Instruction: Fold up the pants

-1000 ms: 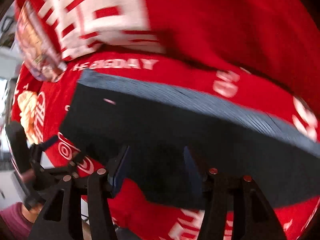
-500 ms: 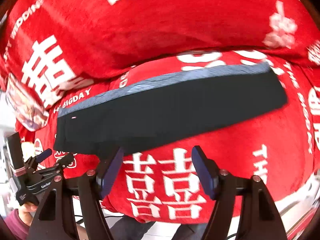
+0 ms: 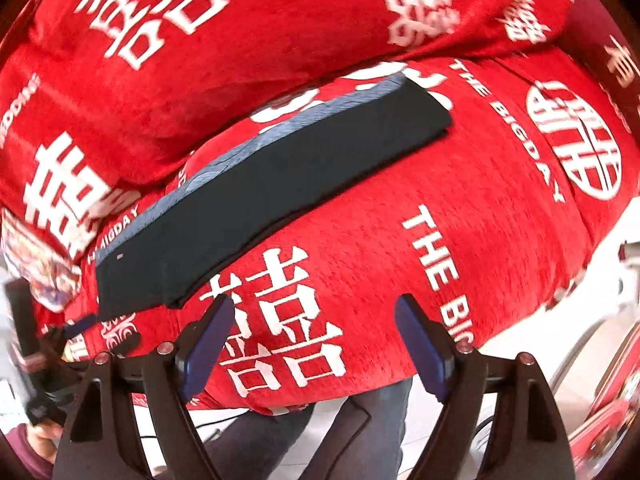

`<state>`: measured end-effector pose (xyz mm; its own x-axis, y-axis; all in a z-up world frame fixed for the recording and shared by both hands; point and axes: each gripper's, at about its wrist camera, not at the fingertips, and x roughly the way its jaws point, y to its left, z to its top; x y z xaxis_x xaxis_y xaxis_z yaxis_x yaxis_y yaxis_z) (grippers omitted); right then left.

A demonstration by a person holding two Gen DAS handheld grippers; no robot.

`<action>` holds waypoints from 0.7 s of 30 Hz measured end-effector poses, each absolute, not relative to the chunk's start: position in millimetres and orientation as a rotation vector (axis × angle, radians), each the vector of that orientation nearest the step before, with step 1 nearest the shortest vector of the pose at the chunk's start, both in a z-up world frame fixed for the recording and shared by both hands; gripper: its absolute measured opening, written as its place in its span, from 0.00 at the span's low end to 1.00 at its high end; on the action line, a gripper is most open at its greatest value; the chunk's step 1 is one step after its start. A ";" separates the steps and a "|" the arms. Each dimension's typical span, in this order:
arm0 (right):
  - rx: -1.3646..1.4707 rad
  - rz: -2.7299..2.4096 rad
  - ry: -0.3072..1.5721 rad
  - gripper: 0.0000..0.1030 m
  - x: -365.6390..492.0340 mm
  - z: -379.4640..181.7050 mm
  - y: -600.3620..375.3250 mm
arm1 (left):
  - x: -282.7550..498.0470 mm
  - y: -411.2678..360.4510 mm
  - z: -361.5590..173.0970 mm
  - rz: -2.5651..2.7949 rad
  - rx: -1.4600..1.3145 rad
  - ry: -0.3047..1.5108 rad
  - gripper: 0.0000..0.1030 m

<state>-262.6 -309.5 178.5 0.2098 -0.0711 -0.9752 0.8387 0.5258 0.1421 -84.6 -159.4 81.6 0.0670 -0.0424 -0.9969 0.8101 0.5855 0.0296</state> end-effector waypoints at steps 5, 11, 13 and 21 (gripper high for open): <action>0.872 -0.725 1.203 0.82 -294.0 170.4 -329.1 | -105.7 -181.9 67.4 -0.699 0.815 1.381 1.00; 0.910 -0.657 1.222 0.82 -323.3 156.8 -374.2 | -130.9 -228.1 63.2 -0.608 0.806 1.438 1.00; 0.912 -0.630 1.229 0.82 -328.1 154.7 -389.9 | -143.9 -248.4 68.1 -0.605 0.805 1.437 1.00; 0.972 -0.653 1.127 0.82 -363.5 173.4 -452.0 | -168.0 -332.0 106.4 -0.766 0.749 1.455 1.00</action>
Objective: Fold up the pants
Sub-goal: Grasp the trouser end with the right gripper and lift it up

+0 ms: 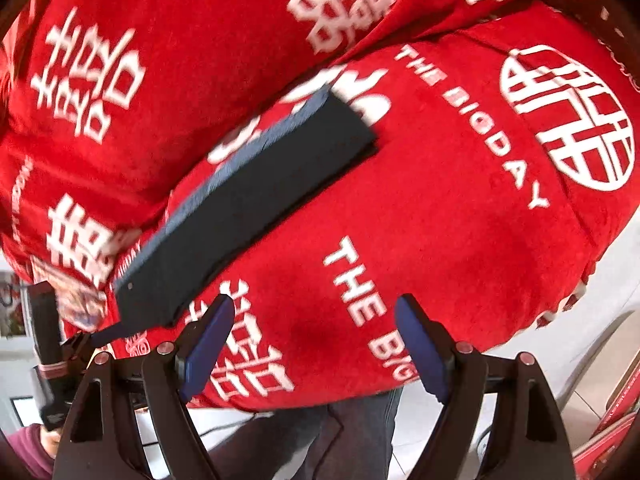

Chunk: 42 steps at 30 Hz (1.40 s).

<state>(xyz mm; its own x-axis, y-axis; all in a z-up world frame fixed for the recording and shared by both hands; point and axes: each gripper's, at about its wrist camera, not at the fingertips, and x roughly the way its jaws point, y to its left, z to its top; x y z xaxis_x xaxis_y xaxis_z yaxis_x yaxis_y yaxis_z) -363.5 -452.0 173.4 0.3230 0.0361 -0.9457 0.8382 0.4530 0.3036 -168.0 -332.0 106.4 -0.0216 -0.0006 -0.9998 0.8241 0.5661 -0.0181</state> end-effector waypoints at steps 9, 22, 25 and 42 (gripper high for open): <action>1.042 -0.685 0.964 0.85 -376.4 194.9 -504.0 | -148.3 -399.2 150.3 -0.770 0.656 1.325 1.00; 1.299 -0.754 0.996 0.89 -407.5 120.4 -483.0 | -130.9 -382.0 80.1 -0.698 0.682 1.451 1.00; 1.355 -0.796 1.063 0.89 -411.2 85.4 -472.7 | -126.2 -381.2 62.4 -0.689 0.704 1.458 1.00; 1.392 -0.655 0.866 0.89 -350.7 15.7 -542.8 | -74.6 -414.8 -17.6 -0.541 0.682 1.238 1.00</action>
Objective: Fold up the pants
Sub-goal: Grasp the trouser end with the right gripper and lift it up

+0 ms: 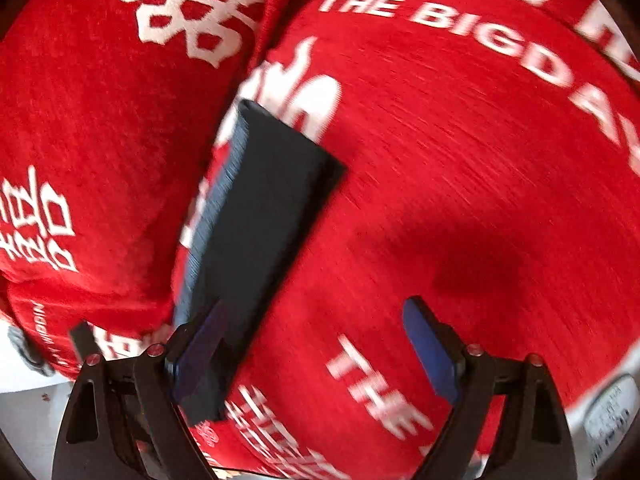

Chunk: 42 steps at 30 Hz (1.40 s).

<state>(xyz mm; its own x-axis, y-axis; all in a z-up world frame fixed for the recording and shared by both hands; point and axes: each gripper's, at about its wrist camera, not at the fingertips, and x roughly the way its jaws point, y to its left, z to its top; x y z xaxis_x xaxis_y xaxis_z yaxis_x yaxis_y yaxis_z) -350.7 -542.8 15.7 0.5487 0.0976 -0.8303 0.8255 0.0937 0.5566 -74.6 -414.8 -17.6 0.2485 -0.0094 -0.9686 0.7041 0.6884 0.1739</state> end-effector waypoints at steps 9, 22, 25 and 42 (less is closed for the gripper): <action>1.476 -0.510 0.729 0.78 -323.5 -27.4 -567.5 | -62.0 -417.1 -47.9 -0.490 0.504 1.278 1.00; 1.411 -0.496 0.713 0.24 -280.4 -39.7 -587.6 | -61.3 -415.5 -62.7 -0.458 0.527 1.303 1.00; 1.421 -0.508 0.720 0.12 -276.6 -36.5 -586.1 | -56.5 -415.8 -41.4 -0.421 0.550 1.216 1.00; 0.984 -0.371 0.781 0.12 -208.9 72.9 -528.4 | -48.7 -402.1 -59.5 -0.496 0.493 1.261 1.00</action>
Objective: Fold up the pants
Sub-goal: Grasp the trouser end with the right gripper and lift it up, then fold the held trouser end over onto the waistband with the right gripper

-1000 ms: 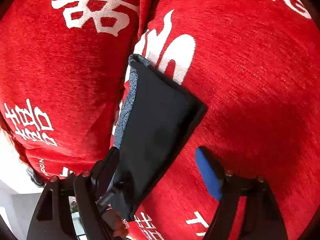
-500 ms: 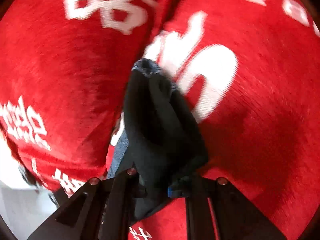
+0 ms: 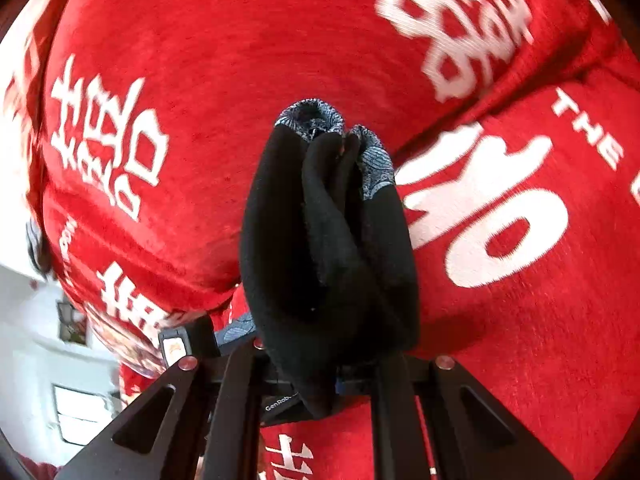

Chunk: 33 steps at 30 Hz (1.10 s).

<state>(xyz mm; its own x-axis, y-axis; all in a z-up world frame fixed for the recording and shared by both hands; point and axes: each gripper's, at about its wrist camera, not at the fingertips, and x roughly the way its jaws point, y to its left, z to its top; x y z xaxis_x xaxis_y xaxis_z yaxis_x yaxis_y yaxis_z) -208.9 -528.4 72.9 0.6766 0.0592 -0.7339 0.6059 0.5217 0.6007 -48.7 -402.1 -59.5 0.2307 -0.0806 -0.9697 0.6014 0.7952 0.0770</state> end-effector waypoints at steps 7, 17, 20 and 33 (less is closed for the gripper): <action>0.774 -0.400 0.825 0.12 -169.5 110.6 -464.5 | -26.3 -335.4 -16.2 -0.548 0.462 1.186 1.00; 0.519 -0.371 1.028 0.14 -66.4 61.2 -330.4 | 47.8 -177.7 -8.4 -0.385 0.443 1.220 1.00; 0.464 -0.363 1.129 0.15 -41.3 19.1 -293.4 | 59.0 -143.5 -16.9 -0.341 0.420 1.247 1.00; 0.189 -0.249 1.242 0.56 -42.0 35.9 -190.8 | 92.7 -108.9 -9.7 -0.370 0.321 1.256 1.00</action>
